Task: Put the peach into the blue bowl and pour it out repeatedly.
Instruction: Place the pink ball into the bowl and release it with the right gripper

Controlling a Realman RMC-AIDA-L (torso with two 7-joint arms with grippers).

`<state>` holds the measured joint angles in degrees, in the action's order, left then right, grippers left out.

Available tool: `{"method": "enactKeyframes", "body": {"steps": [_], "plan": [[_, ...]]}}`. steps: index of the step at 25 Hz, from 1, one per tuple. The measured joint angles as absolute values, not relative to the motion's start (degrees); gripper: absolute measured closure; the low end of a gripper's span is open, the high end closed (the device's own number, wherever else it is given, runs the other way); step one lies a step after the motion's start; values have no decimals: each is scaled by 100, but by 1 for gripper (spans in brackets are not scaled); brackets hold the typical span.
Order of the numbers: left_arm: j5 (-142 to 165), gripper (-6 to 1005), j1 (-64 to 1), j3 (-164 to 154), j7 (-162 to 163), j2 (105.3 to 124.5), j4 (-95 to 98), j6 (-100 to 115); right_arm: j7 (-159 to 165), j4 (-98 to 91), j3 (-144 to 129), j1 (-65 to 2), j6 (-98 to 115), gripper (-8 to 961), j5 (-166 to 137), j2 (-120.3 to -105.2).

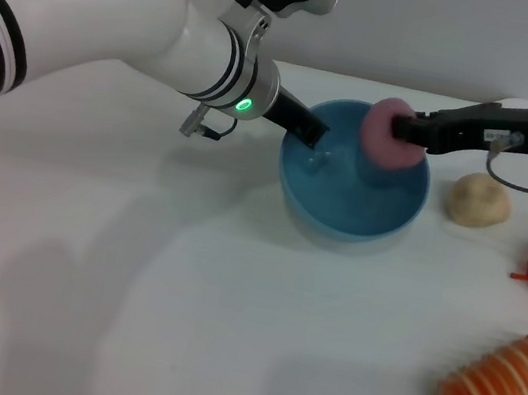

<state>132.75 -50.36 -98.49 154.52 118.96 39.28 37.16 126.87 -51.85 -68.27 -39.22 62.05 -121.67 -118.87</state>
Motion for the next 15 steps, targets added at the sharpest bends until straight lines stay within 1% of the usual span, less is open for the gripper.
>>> {"method": "enactKeyframes", "body": {"steps": [1,6,12,15], "plan": [[13274,1000,-5033,-9850,15451,11896,3920,3708,12676,-5178,-6929,-3922,6101,897,-12164,-11887],[13249,1000,-5025,-9852,15451,11902,3887,3644,12472,-5147,-7084,-3921,5938,679,-12126,-11893],[13193,999,-5023,-9853,15451,11903,3869,3558,11835,-5013,-7004,-3784,5908,537,-11470,-11873],[13191,999,-5018,-9853,15450,11902,3867,3528,11561,-5071,-6849,-3585,5813,466,-11205,-11869]]}}
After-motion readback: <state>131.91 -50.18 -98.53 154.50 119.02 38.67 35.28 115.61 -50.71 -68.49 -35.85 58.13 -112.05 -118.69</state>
